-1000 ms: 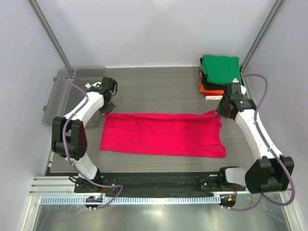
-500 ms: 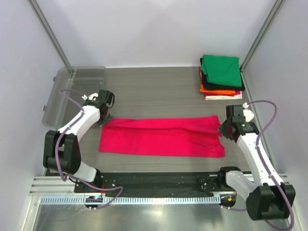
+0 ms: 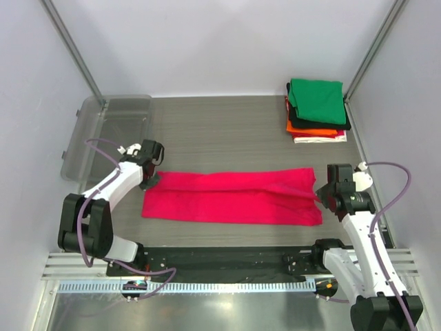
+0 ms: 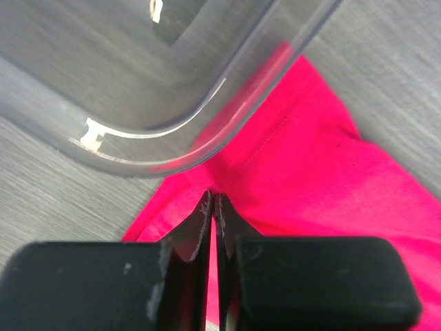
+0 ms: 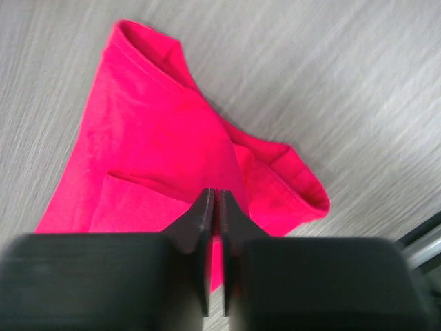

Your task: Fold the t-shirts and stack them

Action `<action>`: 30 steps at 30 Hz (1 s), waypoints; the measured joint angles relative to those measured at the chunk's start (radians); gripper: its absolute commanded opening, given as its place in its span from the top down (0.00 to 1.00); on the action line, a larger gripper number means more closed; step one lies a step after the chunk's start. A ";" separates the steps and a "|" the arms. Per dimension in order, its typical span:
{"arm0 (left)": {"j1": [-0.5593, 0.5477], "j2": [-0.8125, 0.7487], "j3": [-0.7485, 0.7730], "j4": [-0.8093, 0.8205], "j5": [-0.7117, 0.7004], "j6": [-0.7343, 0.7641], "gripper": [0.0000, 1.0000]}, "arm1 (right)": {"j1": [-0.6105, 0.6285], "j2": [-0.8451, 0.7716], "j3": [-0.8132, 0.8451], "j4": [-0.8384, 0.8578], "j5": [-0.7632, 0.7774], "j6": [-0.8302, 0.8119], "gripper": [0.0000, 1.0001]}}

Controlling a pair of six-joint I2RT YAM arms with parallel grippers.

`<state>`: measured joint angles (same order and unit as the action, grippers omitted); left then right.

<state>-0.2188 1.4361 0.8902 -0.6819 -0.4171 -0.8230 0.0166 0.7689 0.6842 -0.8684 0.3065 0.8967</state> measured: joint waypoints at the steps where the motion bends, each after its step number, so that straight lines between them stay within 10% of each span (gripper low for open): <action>1: -0.001 -0.006 -0.011 0.002 0.000 -0.004 0.86 | 0.000 -0.014 -0.018 -0.002 -0.003 0.021 0.78; 2: -0.001 -0.016 -0.023 0.005 0.000 -0.005 0.83 | 0.000 -0.030 -0.034 -0.007 -0.005 0.036 0.70; 3: -0.001 -0.028 -0.036 0.006 -0.001 -0.007 0.78 | 0.000 -0.048 -0.050 -0.012 -0.006 0.055 0.31; 6: -0.002 -0.071 -0.069 0.006 -0.003 -0.003 0.47 | -0.001 -0.111 -0.079 -0.026 -0.003 0.103 0.08; 15: -0.014 -0.167 -0.088 0.021 0.008 0.009 0.39 | -0.002 -0.135 -0.083 0.079 -0.094 0.074 0.17; 30: -0.201 0.229 0.106 0.080 0.137 0.107 0.44 | 0.198 0.549 -0.026 0.392 -0.311 0.006 0.17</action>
<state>-0.4198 1.6646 0.9958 -0.6022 -0.2798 -0.7158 0.2142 1.3182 0.6582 -0.4763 -0.0040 0.9024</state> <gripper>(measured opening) 0.567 0.829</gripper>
